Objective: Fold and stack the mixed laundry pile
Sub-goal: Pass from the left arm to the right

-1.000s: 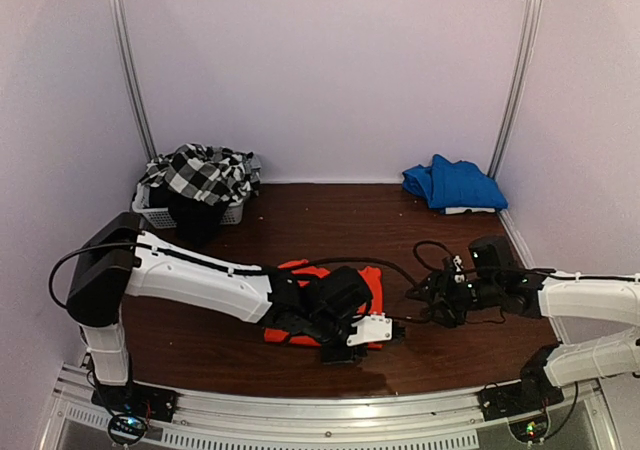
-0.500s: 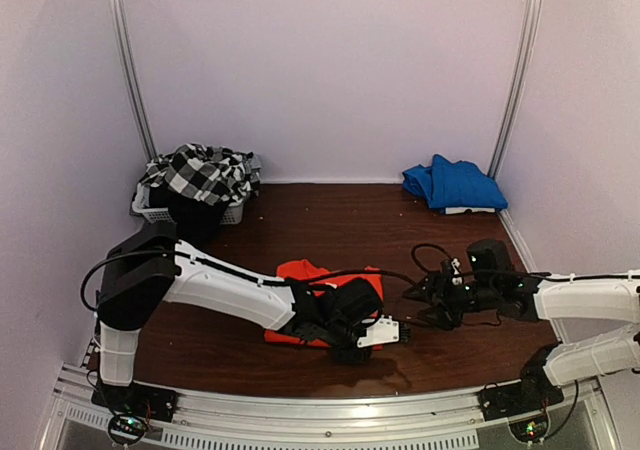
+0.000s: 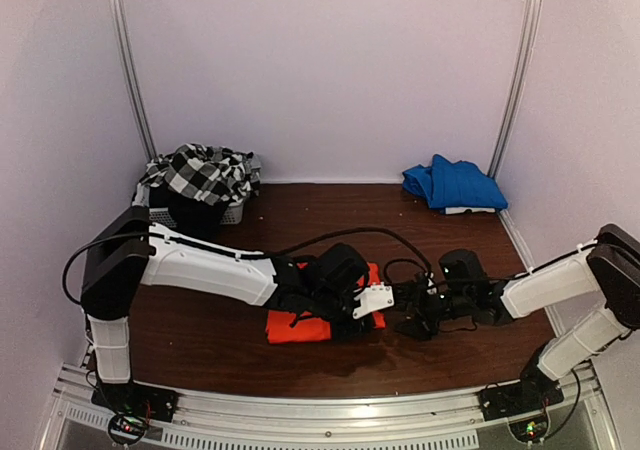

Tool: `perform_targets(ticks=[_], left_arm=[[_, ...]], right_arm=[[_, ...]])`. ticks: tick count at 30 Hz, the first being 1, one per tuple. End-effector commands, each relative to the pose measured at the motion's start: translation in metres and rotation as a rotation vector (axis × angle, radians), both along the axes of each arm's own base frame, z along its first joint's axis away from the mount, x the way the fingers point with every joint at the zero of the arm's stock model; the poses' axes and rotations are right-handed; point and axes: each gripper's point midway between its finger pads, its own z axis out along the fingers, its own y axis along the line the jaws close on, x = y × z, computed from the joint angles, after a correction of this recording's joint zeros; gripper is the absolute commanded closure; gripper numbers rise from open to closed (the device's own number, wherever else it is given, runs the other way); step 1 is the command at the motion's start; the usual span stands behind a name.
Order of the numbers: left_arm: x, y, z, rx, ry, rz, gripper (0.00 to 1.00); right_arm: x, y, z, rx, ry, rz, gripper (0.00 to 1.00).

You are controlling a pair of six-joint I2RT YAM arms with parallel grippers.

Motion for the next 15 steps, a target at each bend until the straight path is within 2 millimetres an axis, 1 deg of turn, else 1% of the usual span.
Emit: perform_targets(ticks=[1, 5, 8, 11, 13, 15], left_arm=[[-0.005, -0.008, 0.027, -0.084, 0.007, -0.022, 1.00], [-0.005, -0.004, 0.031, -0.097, 0.002, -0.008, 1.00], [-0.005, -0.003, 0.036, -0.109, -0.001, -0.004, 1.00], [-0.006, -0.001, 0.042, -0.121, -0.005, -0.009, 1.00], [-0.007, 0.001, 0.042, -0.118, -0.008, -0.010, 1.00], [-0.009, 0.003, 0.043, -0.120, -0.007, -0.017, 1.00]], right_arm=[[0.023, 0.031, 0.027, 0.134, -0.060, -0.024, 0.21], [0.037, 0.043, 0.030, 0.183, -0.065, -0.090, 0.23], [0.046, 0.053, 0.025, 0.193, -0.052, -0.113, 0.32], [0.054, 0.062, 0.017, 0.211, -0.038, -0.126, 0.41], [0.059, 0.064, 0.008, 0.218, -0.027, -0.147, 0.46], [0.064, 0.061, 0.000, 0.213, -0.021, -0.177, 0.50]])
